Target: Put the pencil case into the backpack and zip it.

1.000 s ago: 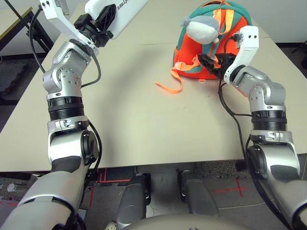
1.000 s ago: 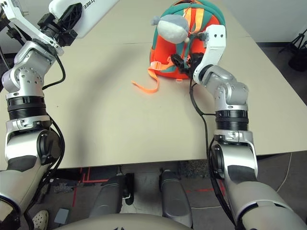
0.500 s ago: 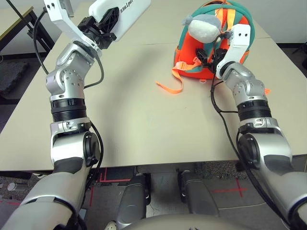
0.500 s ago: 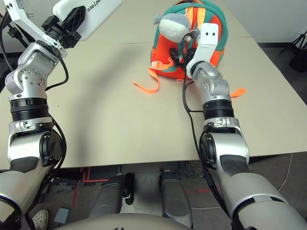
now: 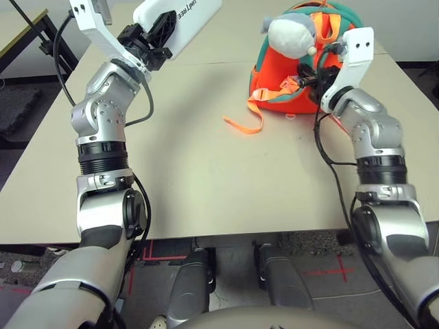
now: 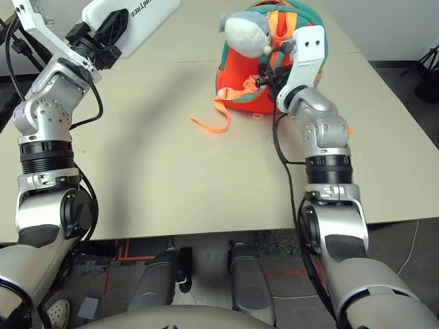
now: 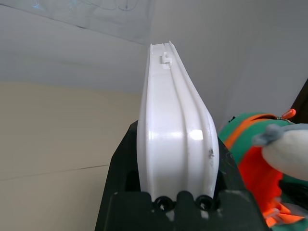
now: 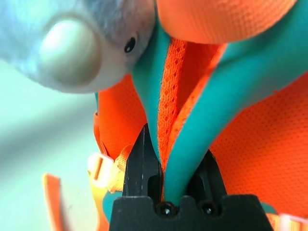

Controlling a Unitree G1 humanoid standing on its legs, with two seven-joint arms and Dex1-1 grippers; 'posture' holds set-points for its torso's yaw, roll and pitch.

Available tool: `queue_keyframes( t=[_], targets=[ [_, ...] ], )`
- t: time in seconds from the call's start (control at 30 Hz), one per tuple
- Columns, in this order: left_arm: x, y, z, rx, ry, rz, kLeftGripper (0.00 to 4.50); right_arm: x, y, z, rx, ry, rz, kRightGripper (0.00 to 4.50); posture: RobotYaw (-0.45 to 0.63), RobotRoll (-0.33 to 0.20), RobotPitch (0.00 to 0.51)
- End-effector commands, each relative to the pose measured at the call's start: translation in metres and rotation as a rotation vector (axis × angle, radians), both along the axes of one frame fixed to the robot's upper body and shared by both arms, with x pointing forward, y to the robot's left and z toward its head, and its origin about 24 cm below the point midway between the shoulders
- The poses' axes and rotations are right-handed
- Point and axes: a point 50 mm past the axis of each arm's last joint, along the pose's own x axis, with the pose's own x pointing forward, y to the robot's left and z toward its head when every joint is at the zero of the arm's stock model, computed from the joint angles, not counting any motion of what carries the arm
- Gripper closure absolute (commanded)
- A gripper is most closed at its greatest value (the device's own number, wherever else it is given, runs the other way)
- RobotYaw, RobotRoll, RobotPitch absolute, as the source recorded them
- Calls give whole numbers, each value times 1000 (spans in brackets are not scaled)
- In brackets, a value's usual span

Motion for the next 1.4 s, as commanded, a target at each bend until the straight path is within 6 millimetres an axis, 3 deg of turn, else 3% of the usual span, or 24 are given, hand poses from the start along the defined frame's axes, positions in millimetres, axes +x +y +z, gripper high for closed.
queue_keyframes(
  t=[0.03,0.5,0.83,1.0,1.17,1.4],
  targets=[
    [-3,-2,5,4,-30,-9,3295,-22,2,24,-5,-67,32,4306,-199,0,144],
    [2,-8,0,-5,-15,-35,3296,-82,18,31,-4,-4,68,4306,-239,0,139],
    [6,-12,-1,-3,-12,-58,3296,-94,16,9,-21,81,48,4306,-255,0,139],
    [7,-12,-1,3,-15,-65,3296,-97,15,-24,-47,170,34,4306,-249,0,138],
    [6,-14,3,23,-28,-93,3296,-97,13,-42,-54,204,22,4306,-240,0,136],
    [0,-21,13,107,-83,-204,3296,-94,12,-50,-55,204,7,4306,-238,0,132]
  ],
)
